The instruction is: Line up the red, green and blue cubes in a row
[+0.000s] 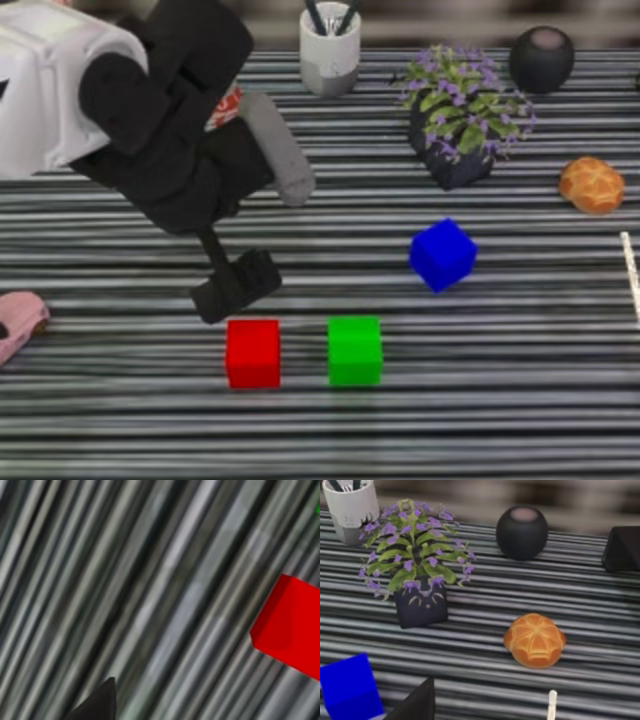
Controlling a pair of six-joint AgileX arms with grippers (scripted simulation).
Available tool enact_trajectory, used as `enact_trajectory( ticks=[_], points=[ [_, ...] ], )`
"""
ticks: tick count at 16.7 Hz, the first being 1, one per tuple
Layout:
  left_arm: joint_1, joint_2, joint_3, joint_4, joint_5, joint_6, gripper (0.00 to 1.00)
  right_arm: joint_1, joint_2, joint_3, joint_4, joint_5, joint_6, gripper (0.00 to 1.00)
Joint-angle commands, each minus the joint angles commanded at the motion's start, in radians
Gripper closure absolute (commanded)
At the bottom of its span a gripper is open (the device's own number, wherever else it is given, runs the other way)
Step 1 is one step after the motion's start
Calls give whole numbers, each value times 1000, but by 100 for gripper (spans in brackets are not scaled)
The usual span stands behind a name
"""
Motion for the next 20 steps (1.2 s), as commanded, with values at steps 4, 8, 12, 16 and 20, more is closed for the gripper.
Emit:
enact_trajectory(
  ticks=[4,8,12,16,20],
  points=[
    [161,-412,-332,199,-4,-138,0,85,450,358,-230,2,-18,0],
    [322,-842,-682,410,-6,-288,0,172,902,715,-468,2,-36,0],
    [451,-1200,-971,606,-3,-420,0,249,1280,1033,-678,3,-52,0],
    [536,-1449,-1162,763,3,-518,0,309,1568,1293,-831,4,-64,0],
    [582,-1591,-1251,866,8,-577,0,342,1722,1440,-909,4,-70,0]
  ],
)
